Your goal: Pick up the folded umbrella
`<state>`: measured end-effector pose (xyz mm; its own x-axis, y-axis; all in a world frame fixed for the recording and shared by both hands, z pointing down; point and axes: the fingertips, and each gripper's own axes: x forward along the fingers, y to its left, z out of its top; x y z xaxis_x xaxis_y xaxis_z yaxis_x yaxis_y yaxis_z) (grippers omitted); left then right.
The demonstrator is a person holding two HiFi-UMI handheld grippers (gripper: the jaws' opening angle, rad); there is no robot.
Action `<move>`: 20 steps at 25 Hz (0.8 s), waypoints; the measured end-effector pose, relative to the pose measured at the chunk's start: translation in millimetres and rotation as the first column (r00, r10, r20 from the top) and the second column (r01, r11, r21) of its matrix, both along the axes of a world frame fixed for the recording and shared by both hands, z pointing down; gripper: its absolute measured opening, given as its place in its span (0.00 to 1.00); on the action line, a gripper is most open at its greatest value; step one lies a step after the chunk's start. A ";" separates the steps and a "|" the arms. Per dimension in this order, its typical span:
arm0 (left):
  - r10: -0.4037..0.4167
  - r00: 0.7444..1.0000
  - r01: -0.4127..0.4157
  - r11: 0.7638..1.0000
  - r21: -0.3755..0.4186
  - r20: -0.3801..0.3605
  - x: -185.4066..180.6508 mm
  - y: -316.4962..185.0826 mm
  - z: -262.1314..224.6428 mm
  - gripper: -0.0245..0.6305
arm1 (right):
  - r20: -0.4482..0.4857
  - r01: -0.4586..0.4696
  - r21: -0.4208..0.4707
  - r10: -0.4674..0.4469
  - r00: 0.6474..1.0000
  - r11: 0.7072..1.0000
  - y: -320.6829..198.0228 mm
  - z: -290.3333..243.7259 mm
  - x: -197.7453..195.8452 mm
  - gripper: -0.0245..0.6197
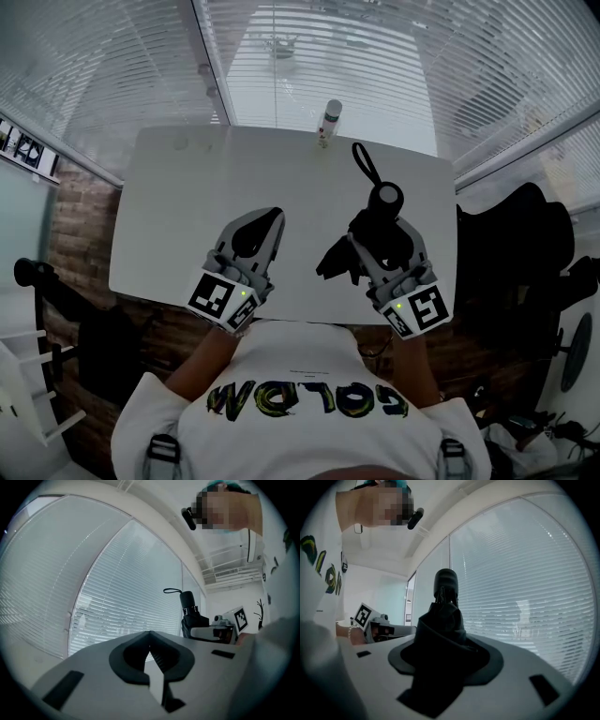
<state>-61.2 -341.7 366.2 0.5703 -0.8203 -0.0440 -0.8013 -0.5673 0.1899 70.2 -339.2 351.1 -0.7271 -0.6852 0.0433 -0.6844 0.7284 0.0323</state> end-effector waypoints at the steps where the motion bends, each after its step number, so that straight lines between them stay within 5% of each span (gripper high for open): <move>1: 0.002 1.000 -0.002 1.000 0.001 0.000 0.3 0.5 -0.3 0.05 | 0.001 -0.004 -0.002 0.004 1.000 1.000 1.1 2.1 1.8 0.38; 20: 0.022 1.000 -0.022 1.000 0.006 0.010 5.3 0.4 -2.0 0.05 | 0.021 -0.030 -0.004 0.030 0.999 1.000 0.2 7.1 9.1 0.38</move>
